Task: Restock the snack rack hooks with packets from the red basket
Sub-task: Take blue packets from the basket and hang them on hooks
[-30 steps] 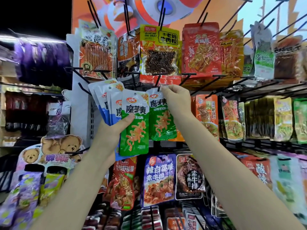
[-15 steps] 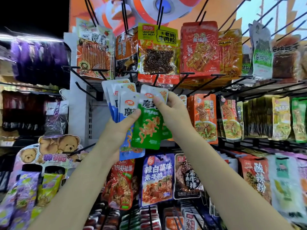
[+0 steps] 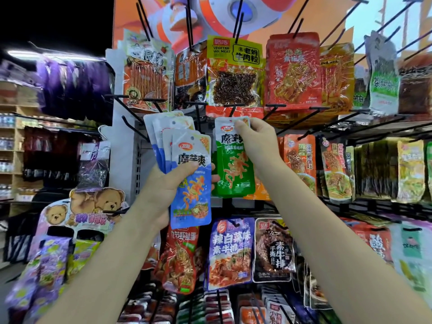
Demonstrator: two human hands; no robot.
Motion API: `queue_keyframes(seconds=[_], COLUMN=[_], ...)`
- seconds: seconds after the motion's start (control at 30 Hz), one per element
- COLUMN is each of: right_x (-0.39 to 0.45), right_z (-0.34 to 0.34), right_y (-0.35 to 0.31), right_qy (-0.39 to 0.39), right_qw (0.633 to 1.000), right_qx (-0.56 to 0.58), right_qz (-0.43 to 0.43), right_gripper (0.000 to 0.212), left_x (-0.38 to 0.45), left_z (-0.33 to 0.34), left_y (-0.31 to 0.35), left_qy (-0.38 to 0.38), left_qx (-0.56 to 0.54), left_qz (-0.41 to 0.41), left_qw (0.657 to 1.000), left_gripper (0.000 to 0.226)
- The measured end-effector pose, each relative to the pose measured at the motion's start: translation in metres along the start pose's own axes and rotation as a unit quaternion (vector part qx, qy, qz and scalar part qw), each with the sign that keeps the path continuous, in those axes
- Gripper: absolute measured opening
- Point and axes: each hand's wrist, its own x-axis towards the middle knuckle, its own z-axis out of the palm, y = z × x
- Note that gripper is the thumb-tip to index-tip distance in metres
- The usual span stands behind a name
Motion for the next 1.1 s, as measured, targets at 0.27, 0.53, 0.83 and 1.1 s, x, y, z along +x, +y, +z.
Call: queue_keyframes(seconds=[0.27,0.53,0.83,1.1], right_x=[0.0,0.002,0.006,0.009], right_z=[-0.007,-0.007,-0.002,0.001], right_y=[0.002,0.003,0.007,0.007], right_qy=[-0.001,0.002,0.011,0.021], right_qw=[0.999,0.998,0.998,0.998], right_qx=[-0.032,-0.039,-0.015,0.008], right_qz=[-0.037,-0.058,-0.067,-0.053], right_gripper=[0.026,0.02,0.031,0.029], left_x=[-0.001,0.001,-0.002,-0.003], left_z=[0.001,0.005,0.008,0.007], left_y=[0.001,-0.002,-0.001,0.001], left_qy=[0.007,0.052,0.041,0.037], left_qx=[-0.008,-0.009,-0.016,-0.022], left_qz=[0.031,0.018,0.019,0.033], left_qw=[0.999,0.998,0.999,0.998], left_gripper=[0.022,0.014,0.016,0.02])
